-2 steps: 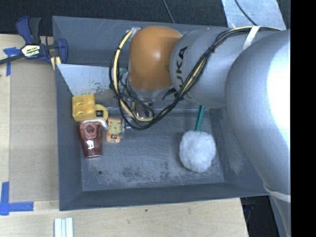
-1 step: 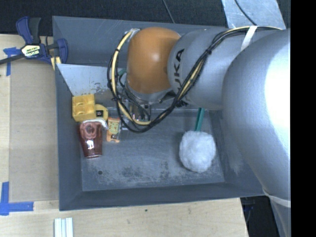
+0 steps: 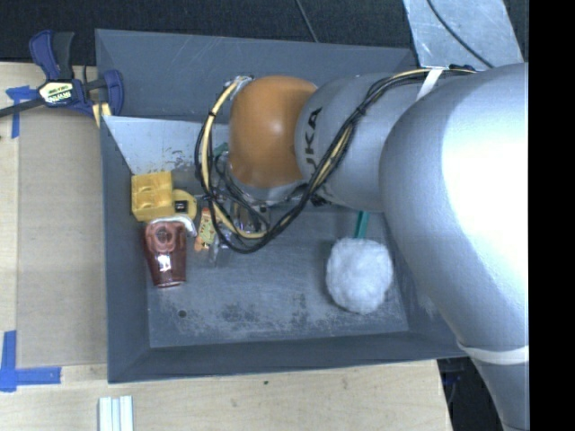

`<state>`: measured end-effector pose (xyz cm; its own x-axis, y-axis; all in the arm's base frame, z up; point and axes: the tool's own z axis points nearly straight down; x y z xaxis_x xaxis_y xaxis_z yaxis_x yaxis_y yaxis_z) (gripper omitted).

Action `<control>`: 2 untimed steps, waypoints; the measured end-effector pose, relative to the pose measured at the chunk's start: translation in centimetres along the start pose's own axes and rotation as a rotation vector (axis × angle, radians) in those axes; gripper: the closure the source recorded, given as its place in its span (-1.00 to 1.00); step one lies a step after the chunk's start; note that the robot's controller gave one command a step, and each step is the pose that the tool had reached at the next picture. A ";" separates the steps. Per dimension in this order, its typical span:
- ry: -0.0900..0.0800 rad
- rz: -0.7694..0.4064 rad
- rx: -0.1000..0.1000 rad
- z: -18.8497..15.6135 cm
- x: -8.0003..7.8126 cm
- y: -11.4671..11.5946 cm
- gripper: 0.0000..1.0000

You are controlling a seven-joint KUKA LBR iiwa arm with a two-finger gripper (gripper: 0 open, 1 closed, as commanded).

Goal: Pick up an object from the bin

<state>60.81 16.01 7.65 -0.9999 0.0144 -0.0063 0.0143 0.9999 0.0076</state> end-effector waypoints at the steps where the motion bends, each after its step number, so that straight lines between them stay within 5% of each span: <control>1: -0.008 0.045 0.003 -0.2 -0.1 0.9 1.00; 2: -0.008 0.045 0.003 -0.2 -0.1 0.9 1.00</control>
Offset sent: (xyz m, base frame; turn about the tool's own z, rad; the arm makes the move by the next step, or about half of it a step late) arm 0.0000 0.0000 0.0000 0.0000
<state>60.89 16.87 7.81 -0.9981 0.0599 -0.0144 0.0598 0.9982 0.0048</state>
